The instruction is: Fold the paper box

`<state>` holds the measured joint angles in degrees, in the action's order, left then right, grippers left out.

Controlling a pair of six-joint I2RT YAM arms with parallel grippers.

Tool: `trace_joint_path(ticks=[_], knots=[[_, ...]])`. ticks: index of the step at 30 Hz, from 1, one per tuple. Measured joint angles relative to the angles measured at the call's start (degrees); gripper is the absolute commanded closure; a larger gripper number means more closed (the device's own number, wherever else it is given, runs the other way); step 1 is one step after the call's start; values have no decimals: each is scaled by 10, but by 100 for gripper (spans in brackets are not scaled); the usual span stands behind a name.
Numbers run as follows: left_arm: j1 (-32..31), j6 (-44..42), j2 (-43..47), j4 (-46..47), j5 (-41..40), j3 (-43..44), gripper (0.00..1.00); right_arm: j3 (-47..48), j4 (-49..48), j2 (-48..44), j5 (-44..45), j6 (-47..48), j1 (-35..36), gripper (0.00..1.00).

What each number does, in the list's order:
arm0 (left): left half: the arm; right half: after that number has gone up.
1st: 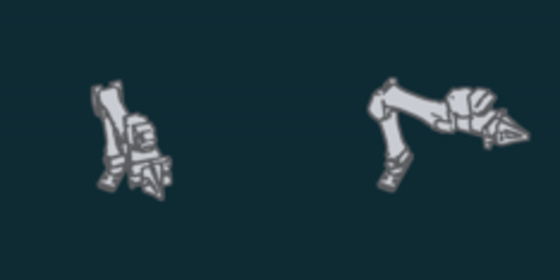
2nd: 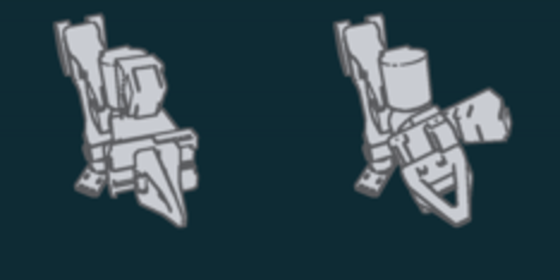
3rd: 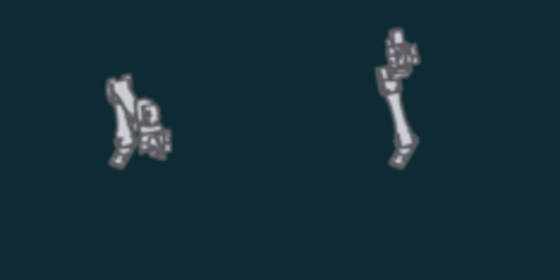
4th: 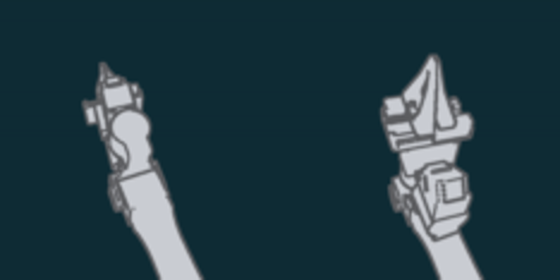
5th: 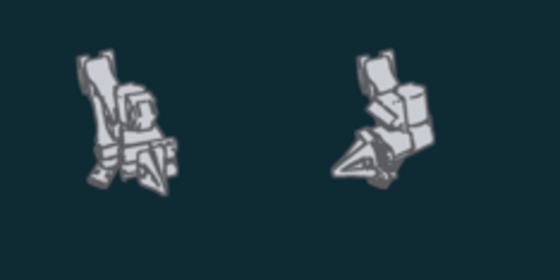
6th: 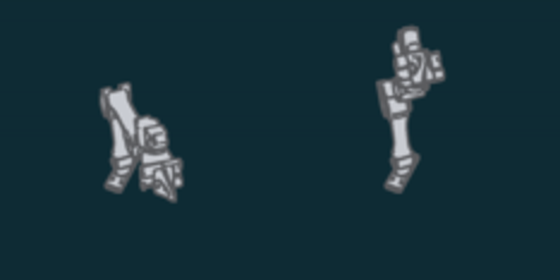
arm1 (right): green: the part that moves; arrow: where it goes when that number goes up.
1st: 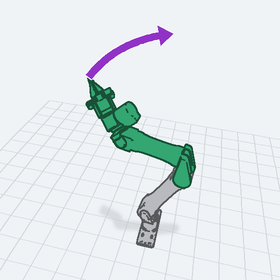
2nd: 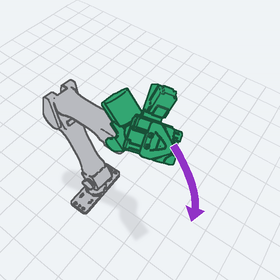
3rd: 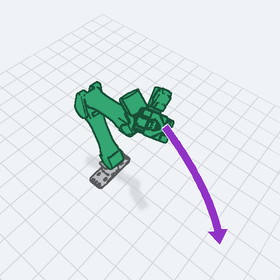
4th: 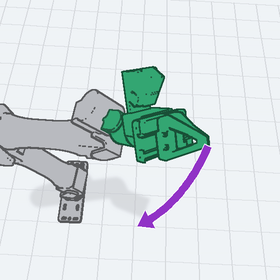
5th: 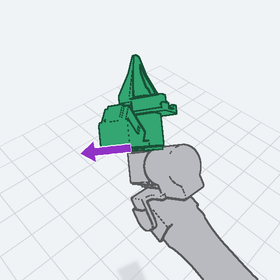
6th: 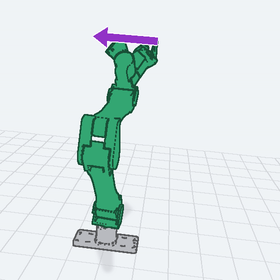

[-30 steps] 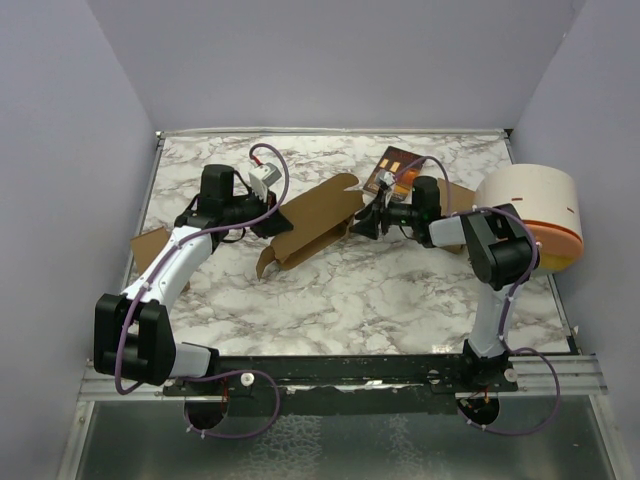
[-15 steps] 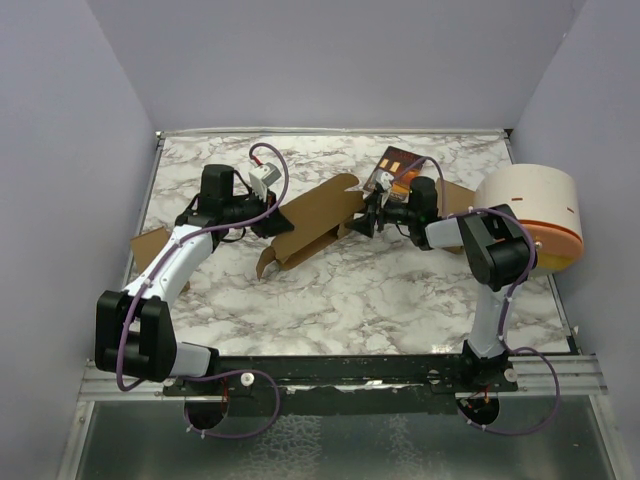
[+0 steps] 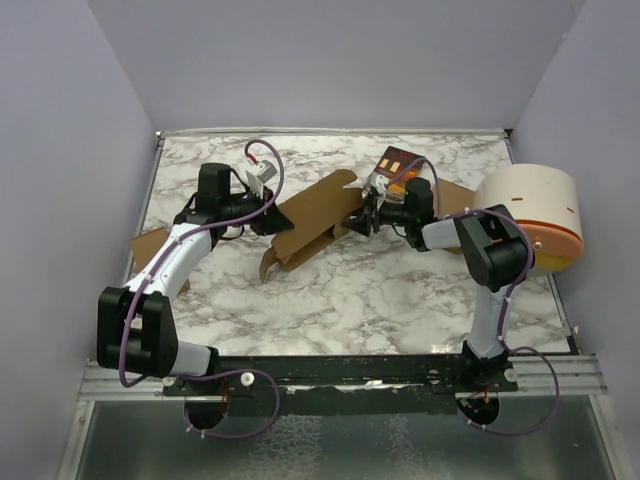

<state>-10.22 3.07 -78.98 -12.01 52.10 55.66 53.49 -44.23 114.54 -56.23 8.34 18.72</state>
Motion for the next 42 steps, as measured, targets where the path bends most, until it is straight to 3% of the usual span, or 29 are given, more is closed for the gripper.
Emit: trace_joint_path(ticks=[4, 18, 26, 31, 34, 42], knots=[[1, 3, -3, 1, 4, 0, 100, 0, -7, 2, 0, 3, 3, 66], [4, 7, -11, 1, 7, -1, 100, 3, -15, 9, 21, 3, 14, 68], [4, 14, -12, 5, 10, -1, 100, 3, -17, 9, 55, 5, 20, 94], [9, 24, -12, 11, 11, -1, 99, 7, -12, 9, 62, 5, 20, 99], [12, 33, -12, 16, 10, -1, 87, 27, 31, 5, 62, 8, 20, 99], [14, 55, 18, 21, -11, -1, 55, 128, 257, -30, 62, 59, 24, 99]])
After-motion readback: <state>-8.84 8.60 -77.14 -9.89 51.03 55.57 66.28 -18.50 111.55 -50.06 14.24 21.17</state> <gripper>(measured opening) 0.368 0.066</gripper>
